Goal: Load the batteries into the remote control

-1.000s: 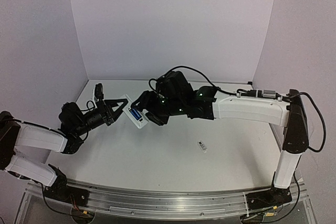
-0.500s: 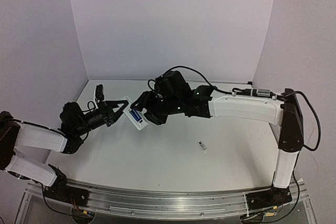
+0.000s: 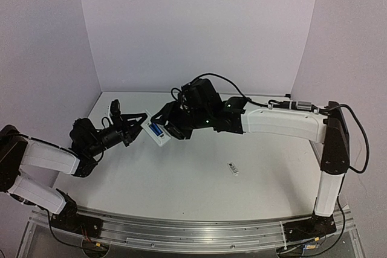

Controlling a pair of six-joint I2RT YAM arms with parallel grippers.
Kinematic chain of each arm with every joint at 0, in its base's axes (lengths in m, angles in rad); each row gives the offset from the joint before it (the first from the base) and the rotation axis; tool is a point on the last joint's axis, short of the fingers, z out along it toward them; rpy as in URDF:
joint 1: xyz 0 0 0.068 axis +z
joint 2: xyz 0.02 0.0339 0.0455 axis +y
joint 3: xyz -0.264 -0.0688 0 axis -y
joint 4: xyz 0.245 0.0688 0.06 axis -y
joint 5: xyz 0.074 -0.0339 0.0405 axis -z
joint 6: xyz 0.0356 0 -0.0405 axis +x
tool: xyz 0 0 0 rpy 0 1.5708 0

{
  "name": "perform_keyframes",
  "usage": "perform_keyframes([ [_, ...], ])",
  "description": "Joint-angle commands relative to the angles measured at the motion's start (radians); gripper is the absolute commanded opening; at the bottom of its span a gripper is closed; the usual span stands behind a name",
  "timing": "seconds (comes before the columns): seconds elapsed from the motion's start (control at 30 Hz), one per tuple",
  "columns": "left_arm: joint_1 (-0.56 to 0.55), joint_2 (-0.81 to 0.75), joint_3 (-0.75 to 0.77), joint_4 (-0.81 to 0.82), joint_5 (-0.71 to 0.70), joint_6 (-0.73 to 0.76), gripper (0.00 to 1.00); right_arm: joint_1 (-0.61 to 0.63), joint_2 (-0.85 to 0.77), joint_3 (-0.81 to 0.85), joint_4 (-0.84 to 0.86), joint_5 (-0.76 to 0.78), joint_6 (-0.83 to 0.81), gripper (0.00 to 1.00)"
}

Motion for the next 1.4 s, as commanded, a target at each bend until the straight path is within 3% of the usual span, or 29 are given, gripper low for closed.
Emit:
perform_keyframes([
  [0.0, 0.005, -0.013, 0.083, 0.257, -0.065, -0.077, 0.0, 0.006, -0.012, -0.044, -0.029, -0.059, -0.001, 0.47],
  [0.57, 0.024, -0.071, 0.224, 0.026, -0.13, -0.014, 0.0, -0.004, -0.022, -0.059, -0.068, -0.12, -0.107, 0.32],
  [0.73, 0.024, -0.059, 0.252, -0.01, -0.103, -0.007, 0.0, -0.004, -0.001, -0.018, -0.171, -0.102, -0.159, 0.32],
  [1.37, 0.025, -0.055, 0.22, -0.182, 0.015, 0.095, 0.0, -0.004, 0.017, 0.105, -0.172, 0.05, -0.191, 0.4],
])
